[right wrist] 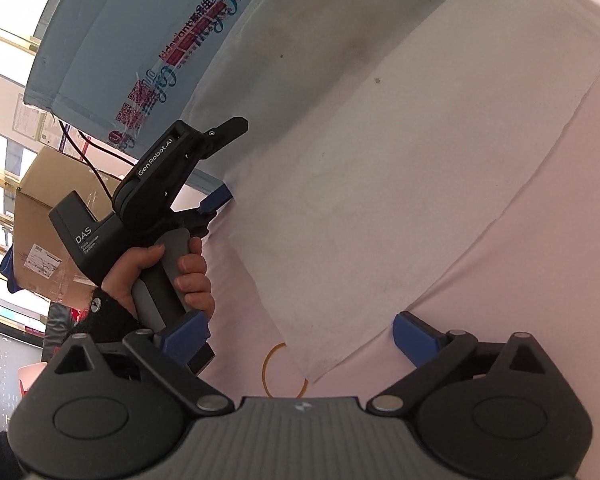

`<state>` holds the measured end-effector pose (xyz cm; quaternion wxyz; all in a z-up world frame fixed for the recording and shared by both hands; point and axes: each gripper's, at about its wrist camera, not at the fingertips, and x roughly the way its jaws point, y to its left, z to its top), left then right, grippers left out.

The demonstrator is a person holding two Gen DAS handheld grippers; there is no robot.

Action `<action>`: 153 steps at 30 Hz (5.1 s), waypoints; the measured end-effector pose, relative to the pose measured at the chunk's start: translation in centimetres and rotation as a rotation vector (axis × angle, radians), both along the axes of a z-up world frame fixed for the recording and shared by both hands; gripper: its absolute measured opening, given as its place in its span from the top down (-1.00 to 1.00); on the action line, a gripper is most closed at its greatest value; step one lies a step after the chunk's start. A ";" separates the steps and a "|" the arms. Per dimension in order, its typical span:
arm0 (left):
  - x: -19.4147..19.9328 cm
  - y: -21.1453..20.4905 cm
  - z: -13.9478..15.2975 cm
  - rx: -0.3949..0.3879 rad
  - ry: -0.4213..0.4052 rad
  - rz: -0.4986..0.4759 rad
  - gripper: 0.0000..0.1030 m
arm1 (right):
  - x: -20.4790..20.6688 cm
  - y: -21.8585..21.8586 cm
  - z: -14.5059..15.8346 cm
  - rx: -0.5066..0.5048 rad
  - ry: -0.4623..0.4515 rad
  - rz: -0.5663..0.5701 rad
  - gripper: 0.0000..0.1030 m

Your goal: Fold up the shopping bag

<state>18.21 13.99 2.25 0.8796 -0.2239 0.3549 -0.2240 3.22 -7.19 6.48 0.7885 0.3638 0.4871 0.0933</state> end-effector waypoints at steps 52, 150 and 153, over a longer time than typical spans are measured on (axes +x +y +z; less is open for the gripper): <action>2.7 -0.3 1.1 -0.049 -0.003 -0.072 -0.04 | -2.8 -3.8 -1.9 0.479 0.189 -0.426 -0.59; -14.1 2.5 4.9 0.067 -0.036 -0.010 0.97 | -19.9 -21.4 2.8 -0.420 -0.010 -0.607 1.00; -13.8 3.0 4.2 0.061 -0.017 0.019 0.67 | -19.7 -22.0 2.3 -0.416 -0.004 -0.578 1.00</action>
